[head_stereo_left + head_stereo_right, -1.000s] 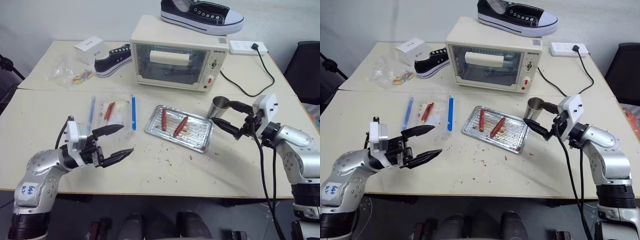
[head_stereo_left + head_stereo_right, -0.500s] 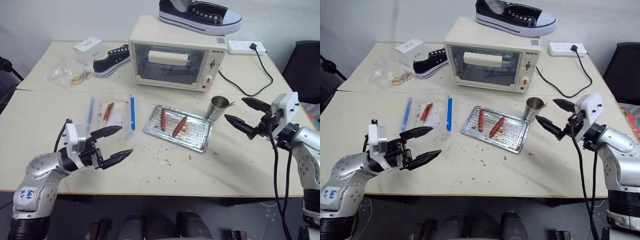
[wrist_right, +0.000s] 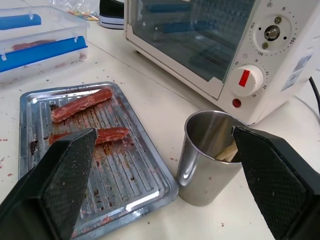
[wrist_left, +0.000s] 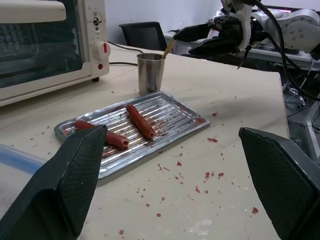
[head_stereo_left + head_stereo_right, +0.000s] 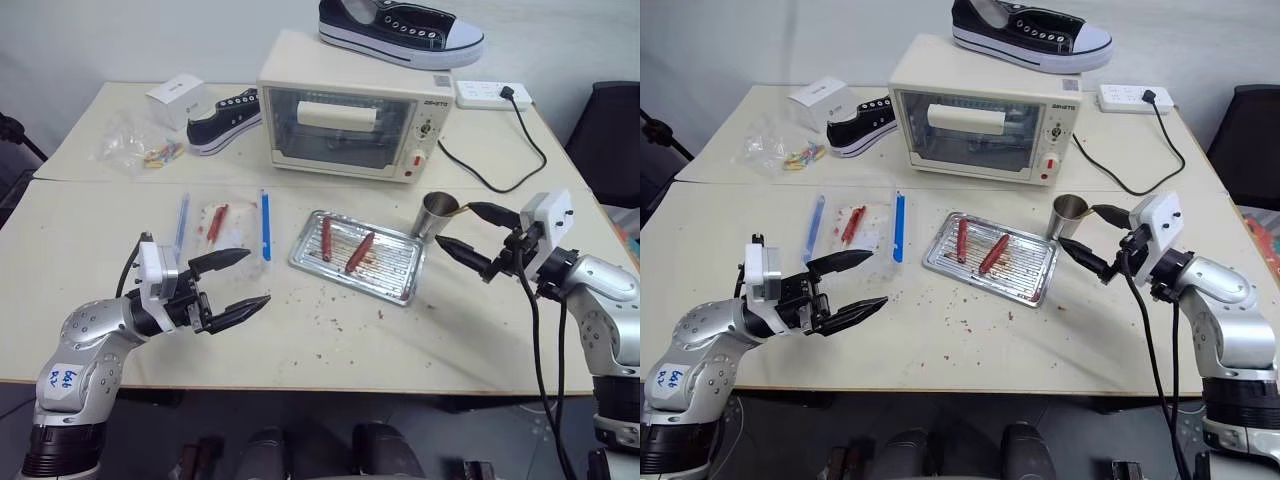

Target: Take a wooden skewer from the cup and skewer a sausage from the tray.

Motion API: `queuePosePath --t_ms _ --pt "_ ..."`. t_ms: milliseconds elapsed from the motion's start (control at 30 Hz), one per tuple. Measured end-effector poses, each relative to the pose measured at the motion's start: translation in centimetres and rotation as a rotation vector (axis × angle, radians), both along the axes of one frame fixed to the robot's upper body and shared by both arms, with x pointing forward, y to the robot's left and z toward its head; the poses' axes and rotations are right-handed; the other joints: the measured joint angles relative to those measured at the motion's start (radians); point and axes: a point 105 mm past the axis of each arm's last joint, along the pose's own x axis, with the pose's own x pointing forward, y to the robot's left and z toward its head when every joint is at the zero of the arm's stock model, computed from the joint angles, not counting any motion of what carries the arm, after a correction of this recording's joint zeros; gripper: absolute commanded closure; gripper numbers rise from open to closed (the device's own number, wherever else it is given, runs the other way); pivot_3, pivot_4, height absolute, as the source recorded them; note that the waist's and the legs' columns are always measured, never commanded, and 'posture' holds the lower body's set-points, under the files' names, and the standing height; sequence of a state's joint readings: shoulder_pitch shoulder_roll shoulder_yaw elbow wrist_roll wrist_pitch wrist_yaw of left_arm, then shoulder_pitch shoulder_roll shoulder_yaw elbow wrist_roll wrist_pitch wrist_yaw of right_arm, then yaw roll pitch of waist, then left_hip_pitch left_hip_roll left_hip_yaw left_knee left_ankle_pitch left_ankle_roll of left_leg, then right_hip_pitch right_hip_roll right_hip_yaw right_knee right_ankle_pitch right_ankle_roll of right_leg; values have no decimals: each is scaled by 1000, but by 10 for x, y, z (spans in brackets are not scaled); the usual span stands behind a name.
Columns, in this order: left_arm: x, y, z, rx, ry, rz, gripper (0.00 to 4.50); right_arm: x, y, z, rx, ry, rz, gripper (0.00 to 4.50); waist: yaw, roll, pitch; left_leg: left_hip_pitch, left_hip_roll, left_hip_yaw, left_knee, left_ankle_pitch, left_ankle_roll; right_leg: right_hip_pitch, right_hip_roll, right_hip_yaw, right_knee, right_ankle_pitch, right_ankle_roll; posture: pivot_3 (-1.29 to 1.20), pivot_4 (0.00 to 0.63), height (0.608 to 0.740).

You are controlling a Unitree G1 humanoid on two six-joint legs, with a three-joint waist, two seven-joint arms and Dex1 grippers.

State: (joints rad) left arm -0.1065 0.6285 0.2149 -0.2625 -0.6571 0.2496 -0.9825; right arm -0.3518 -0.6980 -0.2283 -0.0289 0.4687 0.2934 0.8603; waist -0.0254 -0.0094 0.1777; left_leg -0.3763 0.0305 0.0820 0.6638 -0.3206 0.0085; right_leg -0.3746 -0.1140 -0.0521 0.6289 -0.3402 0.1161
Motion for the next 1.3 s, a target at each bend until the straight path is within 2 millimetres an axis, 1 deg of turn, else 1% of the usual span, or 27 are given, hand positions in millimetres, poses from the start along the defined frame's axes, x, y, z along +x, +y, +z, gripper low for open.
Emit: queuePosePath --t_ms 100,400,567,933,1133,1300 --pt "0 0 0 -1 0 4 33 1 4 2 -4 -4 16 0 0 0 0 0 0 0 0 0 0 0 0 0 0 0 0 0 150 740" --pt "-1 1 -4 -3 15 15 33 1 8 -1 -9 14 42 0 -1 0 0 0 0 0 0 0 0 0 0 0 0 0 0 0 150 740" --pt "-1 1 -4 -4 14 20 33 3 13 2 -12 22 54 0 -1 0 0 0 0 0 0 0 0 0 0 0 0 0 0 0 150 740" --pt "0 1 -4 -1 6 27 33 0 38 2 -49 57 149 0 -1 0 0 0 0 0 0 0 0 0 0 0 0 0 0 0 150 740" --pt "1 -3 -4 -6 1 17 33 -2 41 9 -52 31 164 0 0 0 0 0 0 0 0 0 0 0 -1 0 0 0 0 0 150 740" --pt "2 -5 -4 -5 -1 16 33 2 32 15 -38 4 101 0 -1 0 0 0 0 0 0 0 0 0 0 0 0 0 0 0 150 740"
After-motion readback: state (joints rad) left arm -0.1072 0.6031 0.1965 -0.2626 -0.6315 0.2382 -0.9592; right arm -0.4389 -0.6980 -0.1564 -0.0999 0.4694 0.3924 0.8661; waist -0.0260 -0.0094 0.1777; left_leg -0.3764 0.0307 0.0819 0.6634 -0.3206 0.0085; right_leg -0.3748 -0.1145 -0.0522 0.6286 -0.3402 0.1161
